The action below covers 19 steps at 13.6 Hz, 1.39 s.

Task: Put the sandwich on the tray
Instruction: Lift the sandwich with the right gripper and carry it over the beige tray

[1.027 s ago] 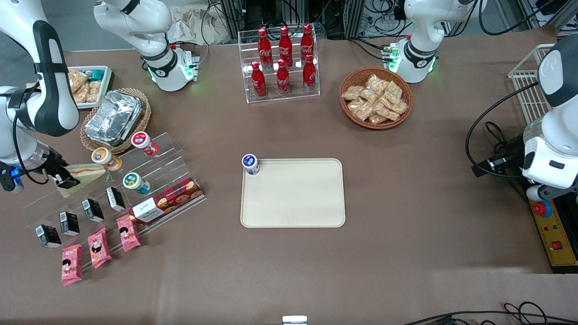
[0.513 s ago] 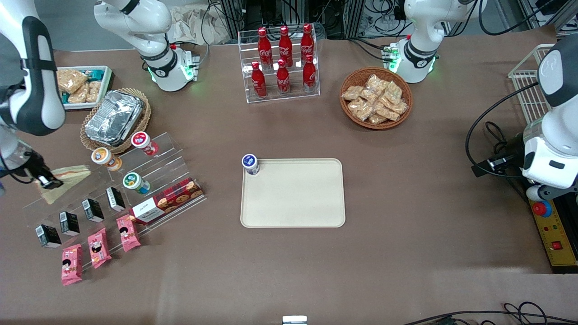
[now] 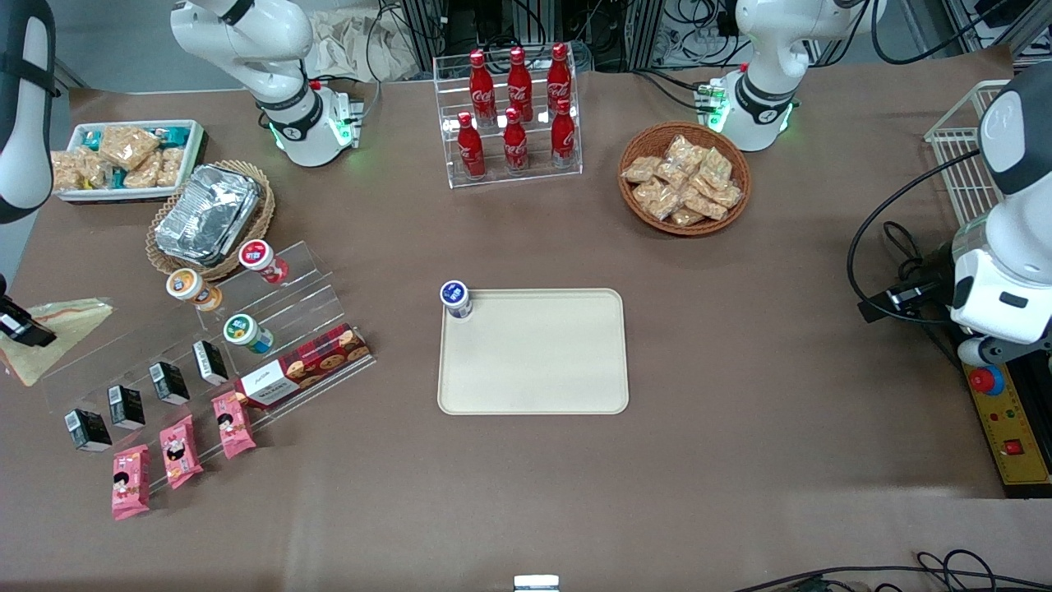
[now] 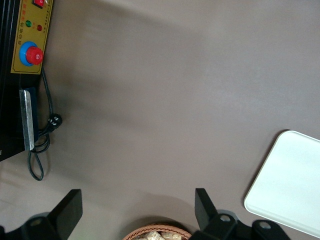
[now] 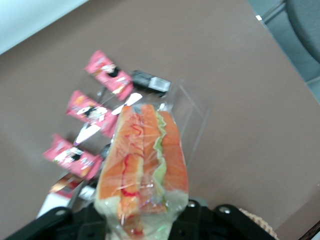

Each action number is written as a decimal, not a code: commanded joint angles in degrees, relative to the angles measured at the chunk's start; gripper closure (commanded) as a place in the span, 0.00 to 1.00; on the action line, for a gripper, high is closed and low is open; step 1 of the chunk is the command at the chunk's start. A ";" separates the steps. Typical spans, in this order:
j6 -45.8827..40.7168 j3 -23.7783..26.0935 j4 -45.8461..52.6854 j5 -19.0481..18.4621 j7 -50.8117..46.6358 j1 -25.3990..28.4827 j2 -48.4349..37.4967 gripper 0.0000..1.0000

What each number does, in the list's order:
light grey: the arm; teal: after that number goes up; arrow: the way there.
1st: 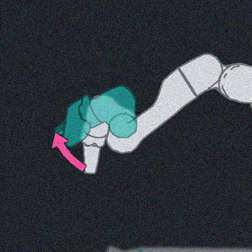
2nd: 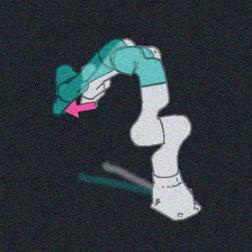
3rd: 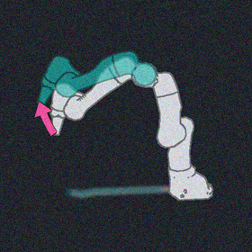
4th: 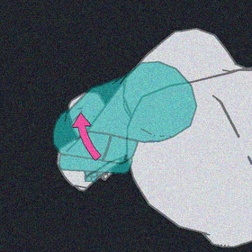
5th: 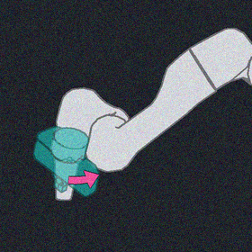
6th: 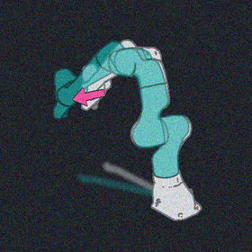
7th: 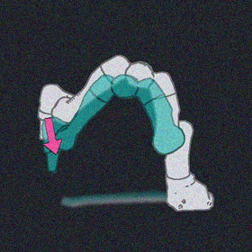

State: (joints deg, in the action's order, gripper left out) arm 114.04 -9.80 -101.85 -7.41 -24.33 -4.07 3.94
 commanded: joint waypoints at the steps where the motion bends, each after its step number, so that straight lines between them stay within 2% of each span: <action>1: -2.59 1.18 3.59 2.75 0.42 2.31 0.55 0.54; 4: -2.68 3.90 5.52 2.84 2.53 5.99 0.72 0.54; 9: -2.24 4.44 8.15 2.84 3.58 20.04 2.12 0.57; 15: -1.54 4.35 12.73 2.40 8.77 34.82 10.55 0.59; 19: 6.53 4.35 14.05 2.40 16.58 42.64 17.75 0.59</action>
State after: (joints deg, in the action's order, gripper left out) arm 118.35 -4.70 -91.48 -5.37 -12.61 35.88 16.81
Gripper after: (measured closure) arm 0.590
